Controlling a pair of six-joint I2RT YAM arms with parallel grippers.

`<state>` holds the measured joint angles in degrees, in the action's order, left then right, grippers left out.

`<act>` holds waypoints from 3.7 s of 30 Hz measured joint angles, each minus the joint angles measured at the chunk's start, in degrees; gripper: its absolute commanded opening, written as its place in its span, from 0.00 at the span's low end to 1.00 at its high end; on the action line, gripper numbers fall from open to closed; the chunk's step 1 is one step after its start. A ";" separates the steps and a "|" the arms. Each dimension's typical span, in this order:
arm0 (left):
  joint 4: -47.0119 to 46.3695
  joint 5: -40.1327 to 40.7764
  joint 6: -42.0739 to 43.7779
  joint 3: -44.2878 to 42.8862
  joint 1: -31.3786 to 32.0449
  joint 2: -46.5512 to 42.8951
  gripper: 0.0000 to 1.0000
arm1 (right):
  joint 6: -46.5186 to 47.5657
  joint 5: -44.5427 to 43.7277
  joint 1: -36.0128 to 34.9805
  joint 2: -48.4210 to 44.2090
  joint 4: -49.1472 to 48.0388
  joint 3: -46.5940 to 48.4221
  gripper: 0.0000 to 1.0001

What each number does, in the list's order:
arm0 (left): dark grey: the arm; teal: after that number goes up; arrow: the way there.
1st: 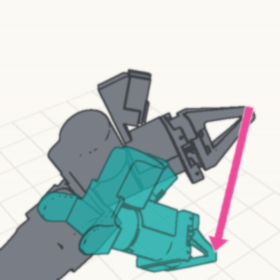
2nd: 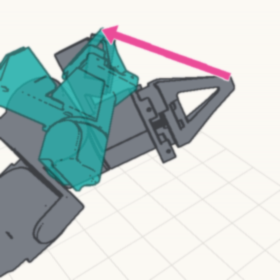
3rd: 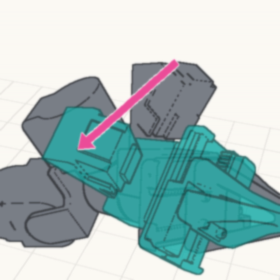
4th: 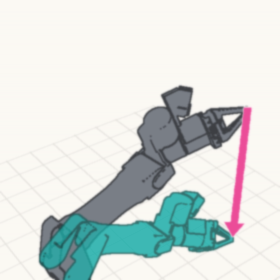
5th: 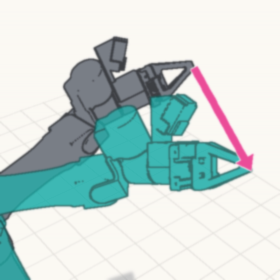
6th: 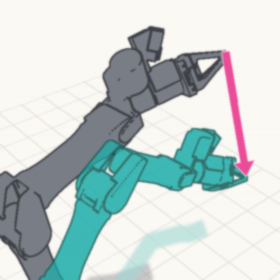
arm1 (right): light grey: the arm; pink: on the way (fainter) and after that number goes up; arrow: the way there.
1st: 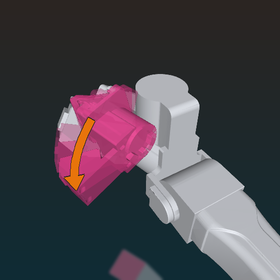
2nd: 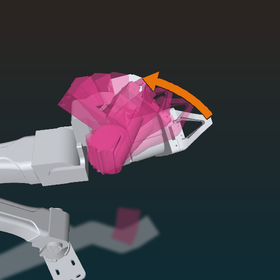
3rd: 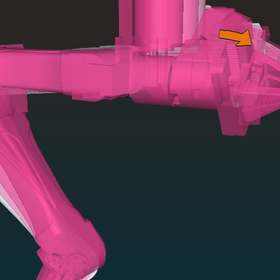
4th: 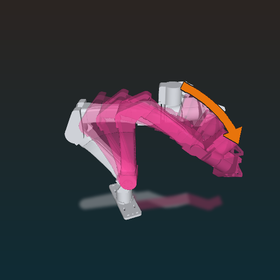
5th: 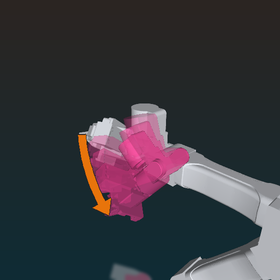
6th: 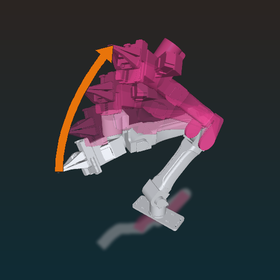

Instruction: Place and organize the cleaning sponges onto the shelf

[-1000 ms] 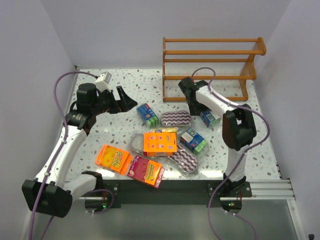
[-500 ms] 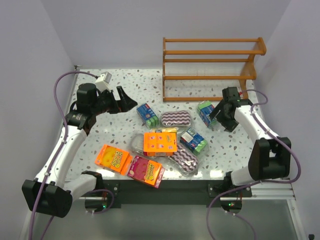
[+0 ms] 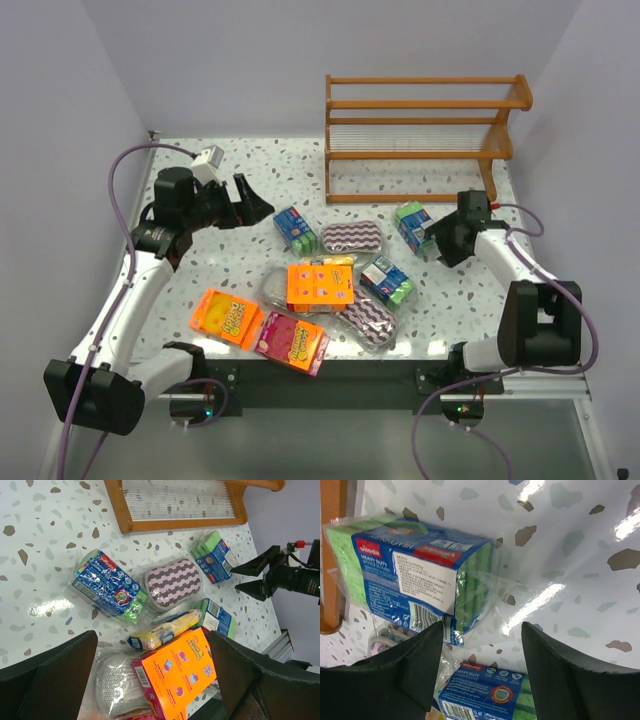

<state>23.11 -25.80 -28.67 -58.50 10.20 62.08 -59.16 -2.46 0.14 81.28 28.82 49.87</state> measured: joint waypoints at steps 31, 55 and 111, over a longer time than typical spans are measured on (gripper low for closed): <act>1.40 0.52 0.42 0.00 0.00 -0.17 1.00 | -7.98 28.61 24.44 -3.21 -25.81 -8.66 0.00; 1.36 0.44 0.83 0.02 0.00 1.77 1.00 | -23.58 32.15 26.60 2.82 -47.25 -5.51 0.00; -2.12 -2.51 -0.70 -1.09 0.00 8.83 1.00 | -35.32 -1.27 14.67 22.49 -35.56 12.33 0.00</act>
<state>20.99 -28.32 -29.36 -59.59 10.20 70.91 -94.48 -3.73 14.81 103.77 -6.74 62.19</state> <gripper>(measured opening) 0.997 0.008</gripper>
